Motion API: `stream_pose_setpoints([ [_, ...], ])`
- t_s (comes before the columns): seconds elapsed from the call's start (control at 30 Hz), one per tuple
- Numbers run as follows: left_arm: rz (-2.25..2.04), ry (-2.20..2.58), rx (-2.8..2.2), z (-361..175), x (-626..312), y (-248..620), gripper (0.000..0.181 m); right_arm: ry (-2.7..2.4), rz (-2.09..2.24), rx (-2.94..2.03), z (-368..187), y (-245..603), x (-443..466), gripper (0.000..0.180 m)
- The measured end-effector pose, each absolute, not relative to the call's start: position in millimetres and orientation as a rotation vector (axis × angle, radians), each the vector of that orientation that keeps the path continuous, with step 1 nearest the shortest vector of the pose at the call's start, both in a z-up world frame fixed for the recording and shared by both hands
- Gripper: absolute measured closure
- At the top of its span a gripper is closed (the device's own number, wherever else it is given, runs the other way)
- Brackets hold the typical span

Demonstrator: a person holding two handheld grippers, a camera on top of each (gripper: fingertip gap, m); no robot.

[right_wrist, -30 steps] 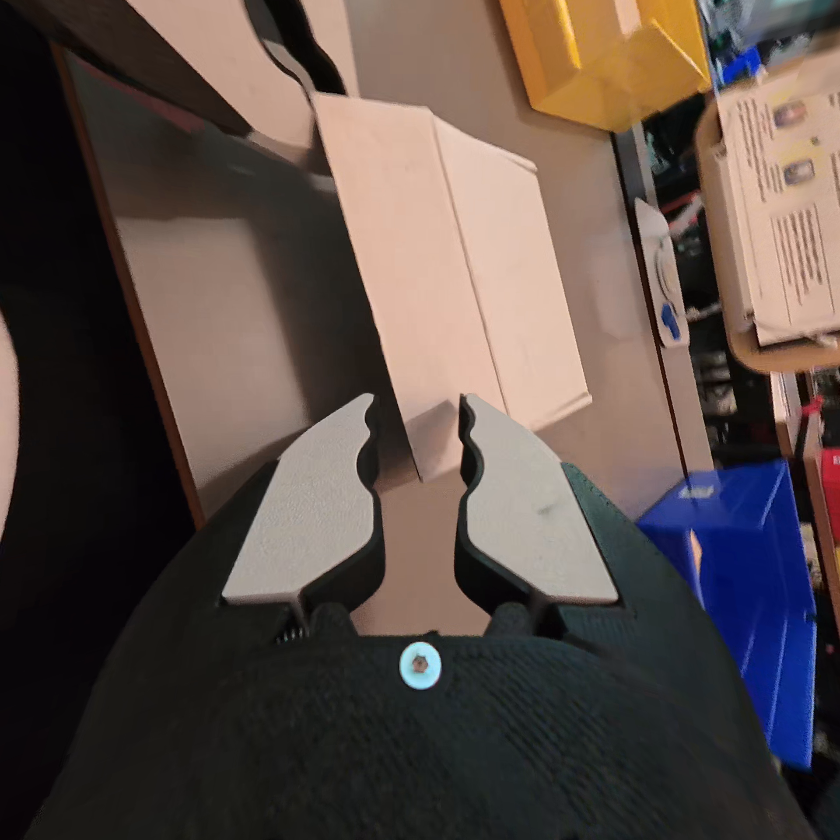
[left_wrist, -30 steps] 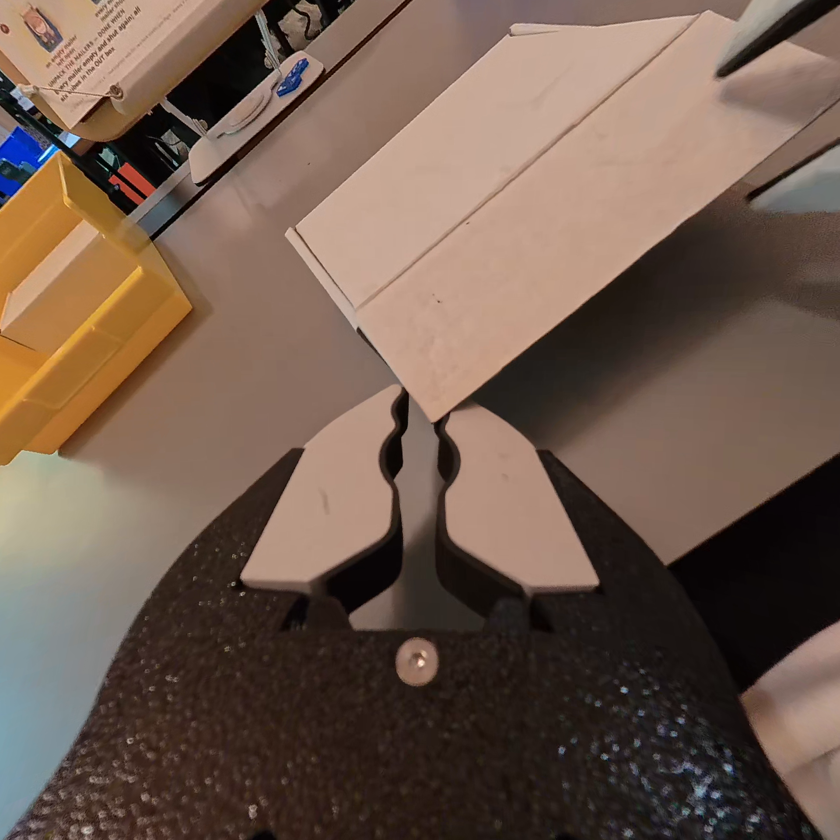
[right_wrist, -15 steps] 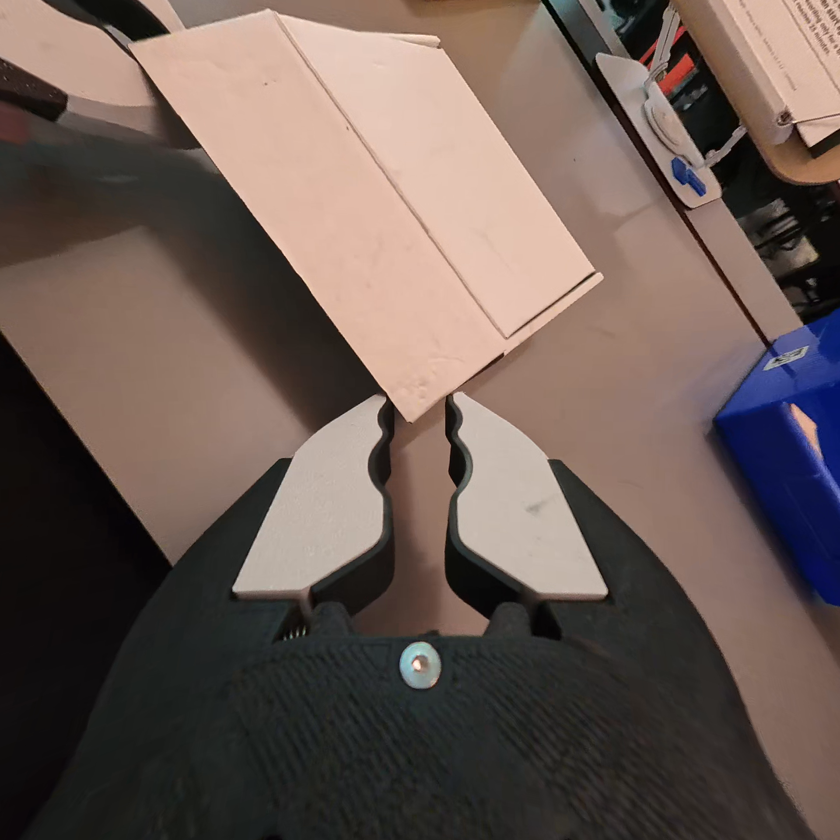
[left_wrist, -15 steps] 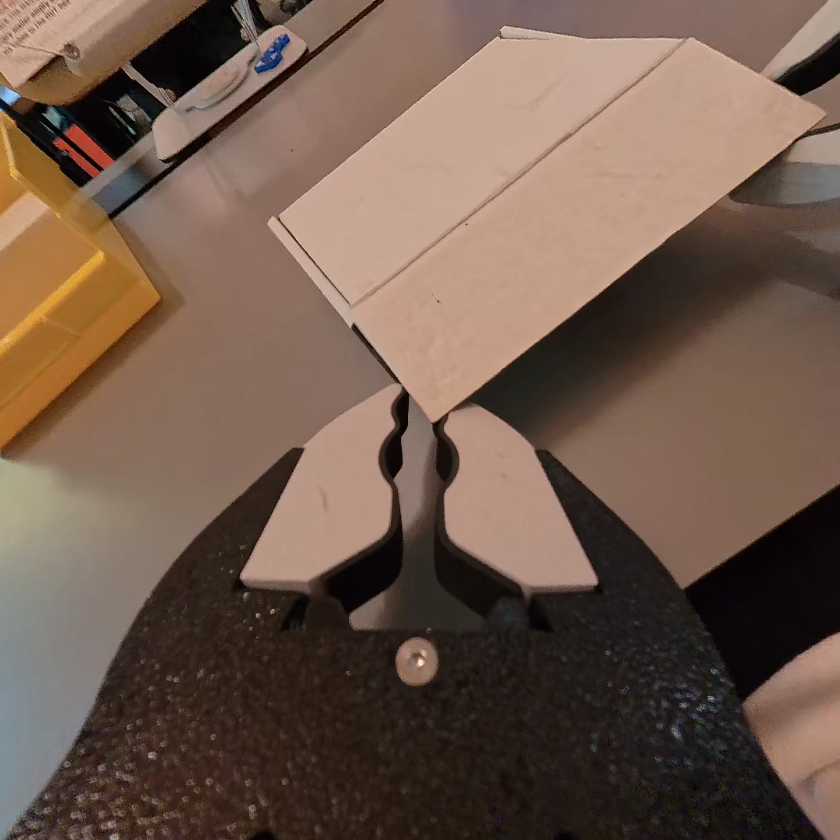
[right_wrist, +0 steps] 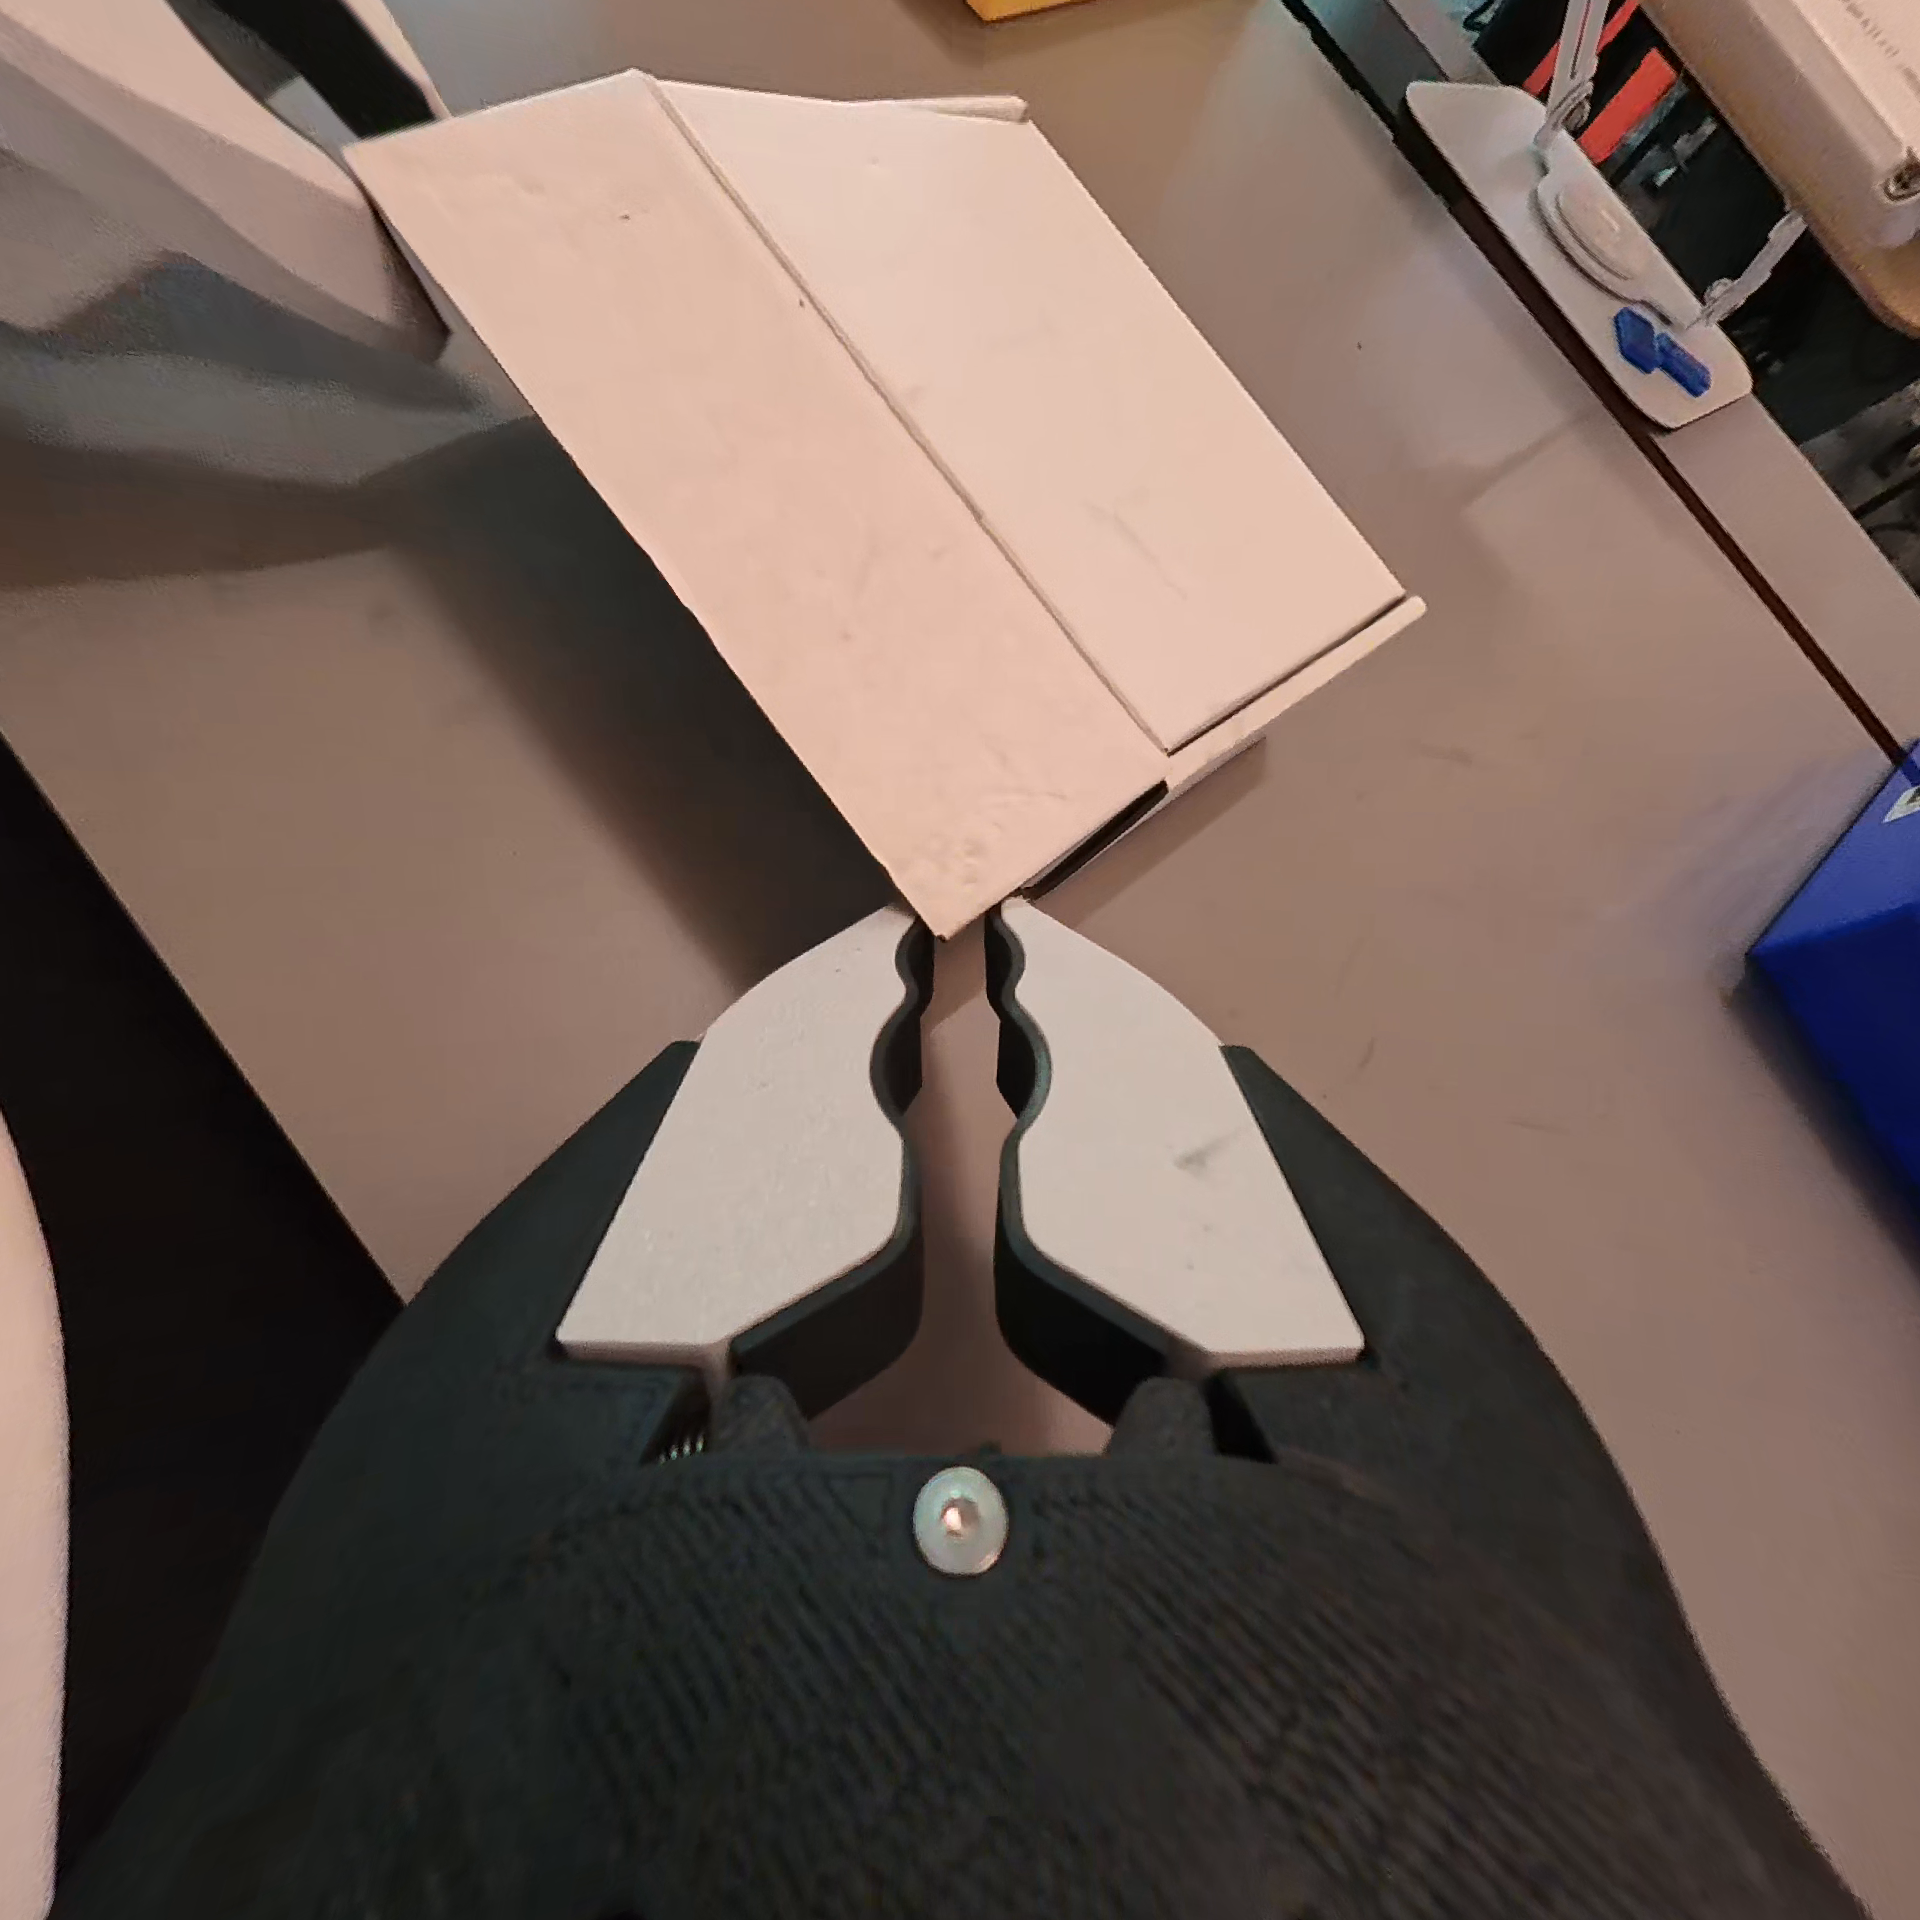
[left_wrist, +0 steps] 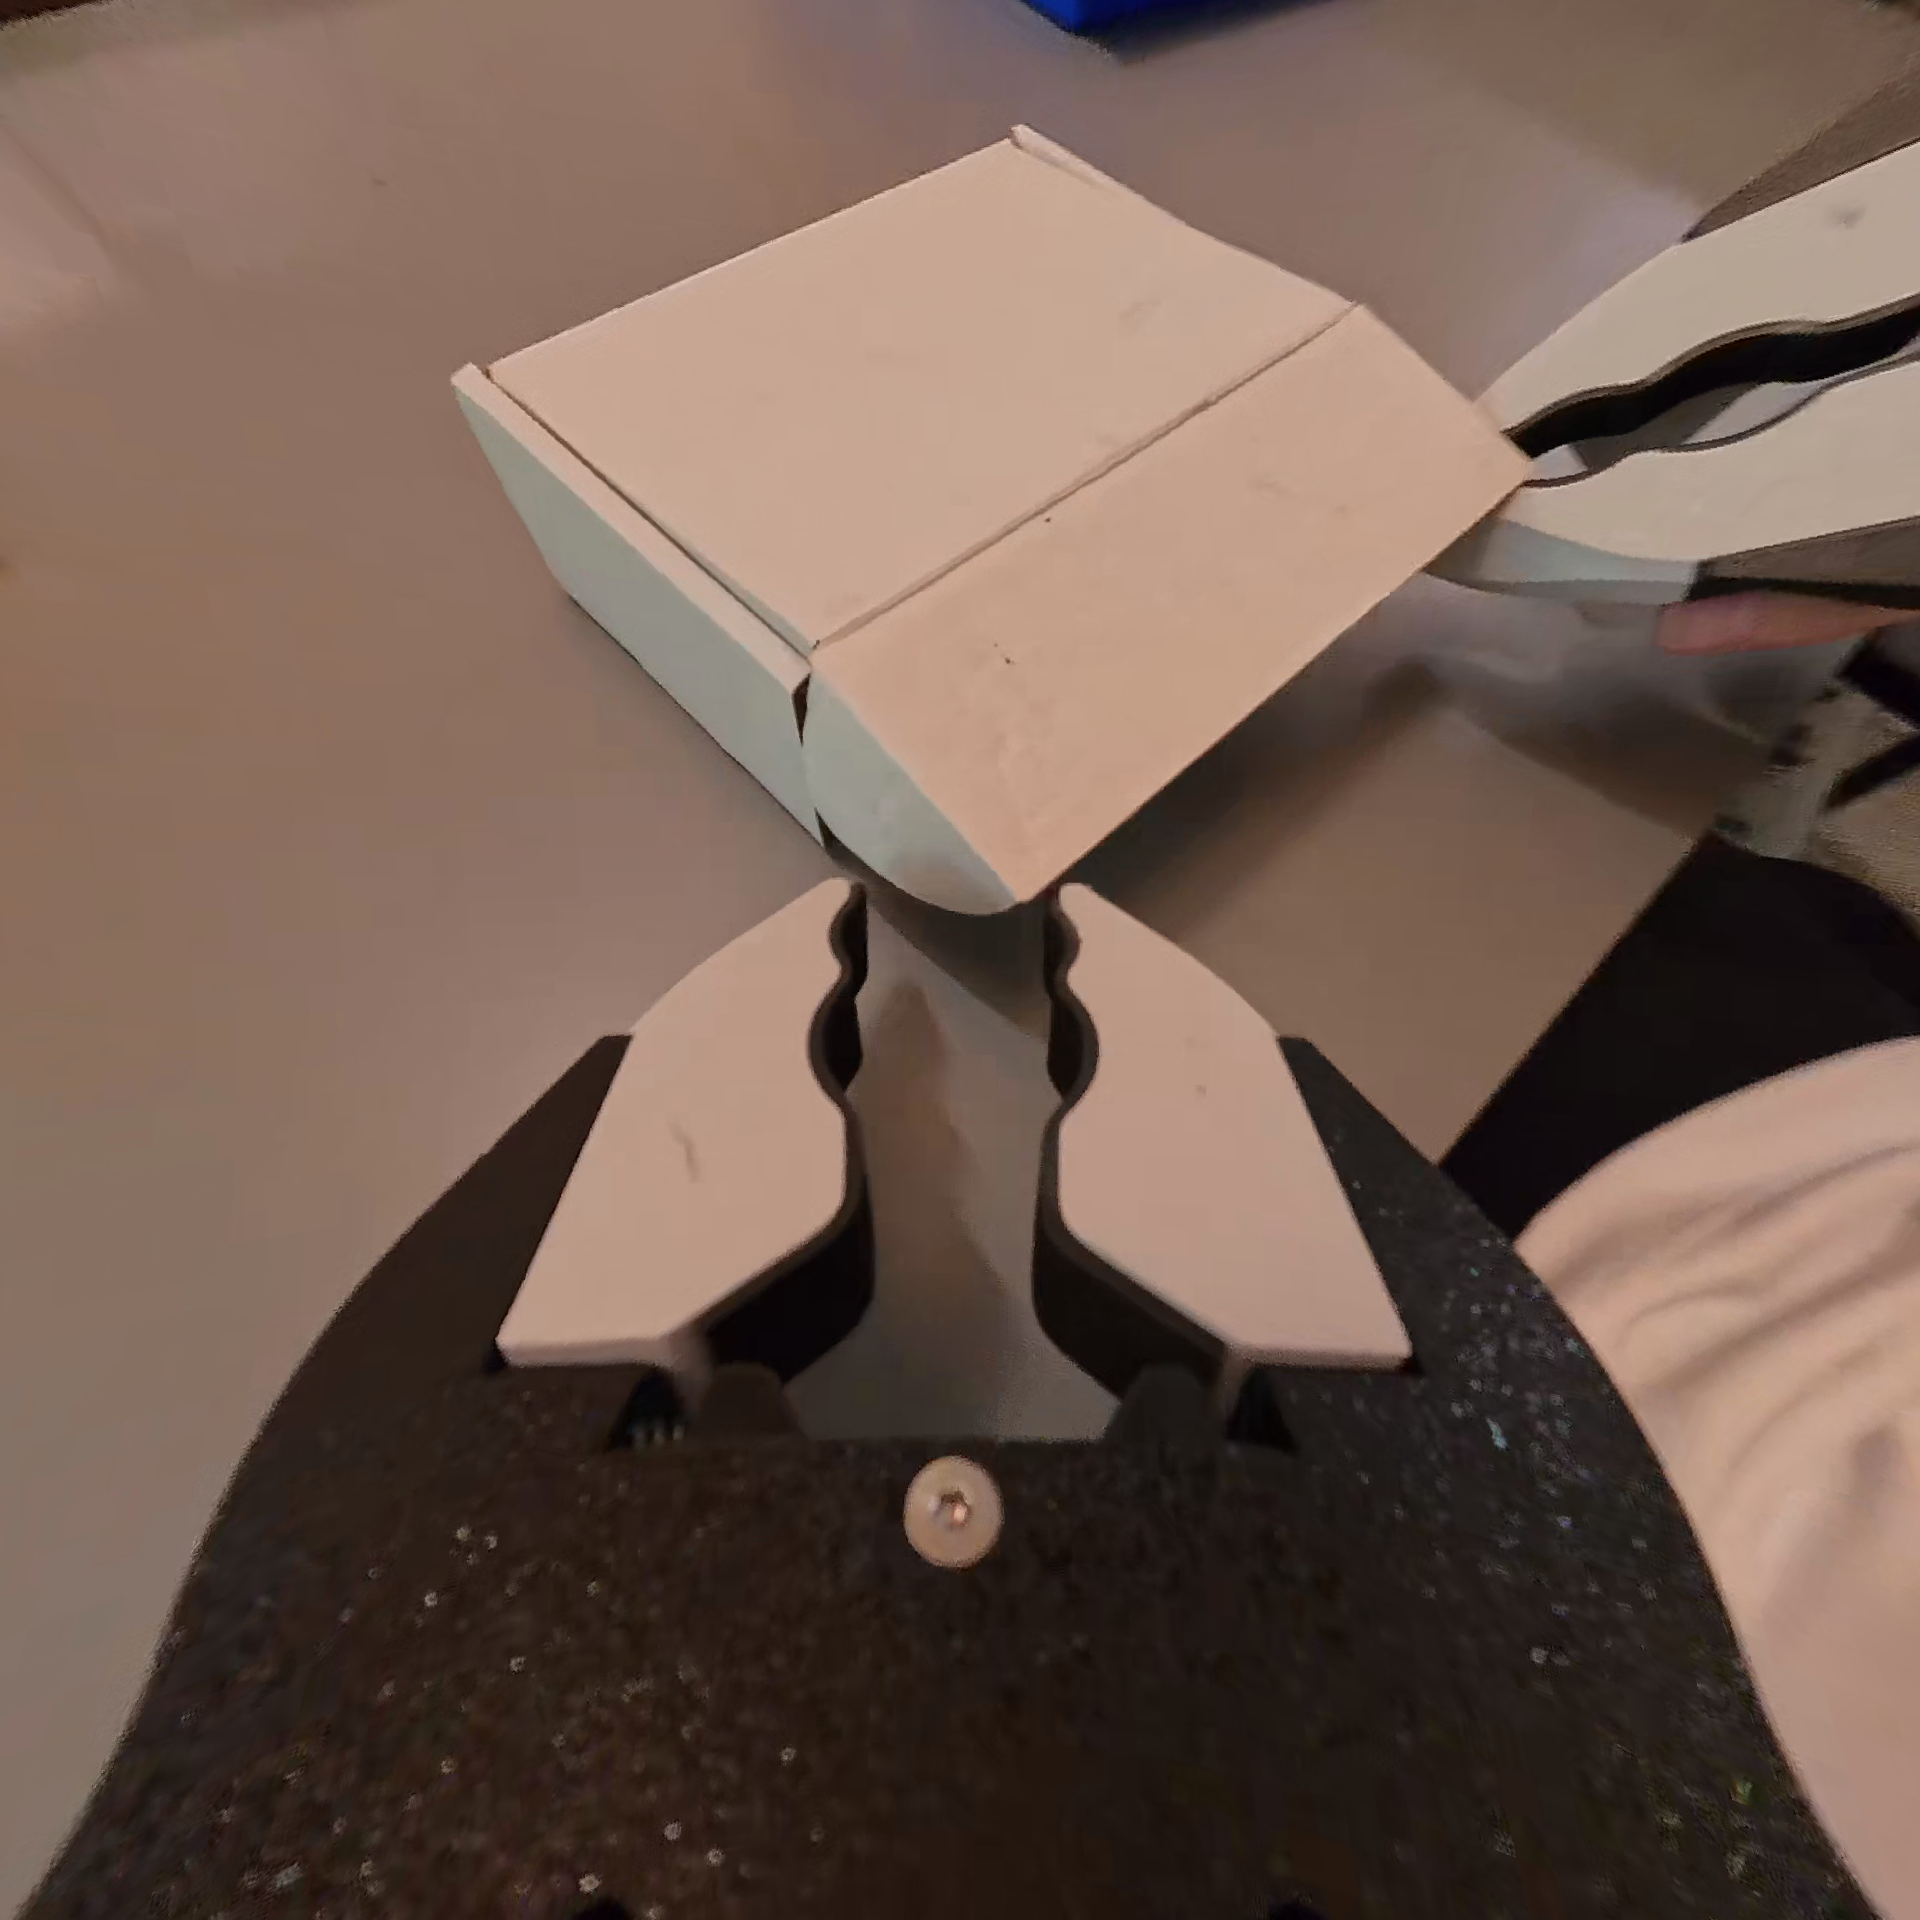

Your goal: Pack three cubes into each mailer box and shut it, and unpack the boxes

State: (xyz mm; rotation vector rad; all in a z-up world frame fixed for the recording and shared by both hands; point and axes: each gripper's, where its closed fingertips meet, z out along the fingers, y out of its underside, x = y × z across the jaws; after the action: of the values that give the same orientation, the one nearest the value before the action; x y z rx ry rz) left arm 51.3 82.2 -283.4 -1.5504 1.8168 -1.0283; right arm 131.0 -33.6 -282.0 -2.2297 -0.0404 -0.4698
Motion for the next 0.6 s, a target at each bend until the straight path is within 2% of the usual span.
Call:
stream_pose_setpoints([
  [0.17, -1.248, 1.829, -1.586, -272, 46, 82, 0.139, -0.046, -0.452, -2.233, -283, -34, 131, 0.168],
  [0.33, -1.432, 1.779, -1.667, -262, 52, 72, 0.132, -0.127, -0.374, -2.284, -281, -48, 125, 0.151],
  [0.47, -1.362, 1.711, -1.807, -274, 60, 78, 0.124, -0.058, -0.317, -2.166, -246, -49, 135, 0.141],
  [0.6, -1.389, 1.699, -1.845, -276, 62, 72, 0.124, -0.111, -0.425, -2.116, -224, -22, 149, 0.142],
])
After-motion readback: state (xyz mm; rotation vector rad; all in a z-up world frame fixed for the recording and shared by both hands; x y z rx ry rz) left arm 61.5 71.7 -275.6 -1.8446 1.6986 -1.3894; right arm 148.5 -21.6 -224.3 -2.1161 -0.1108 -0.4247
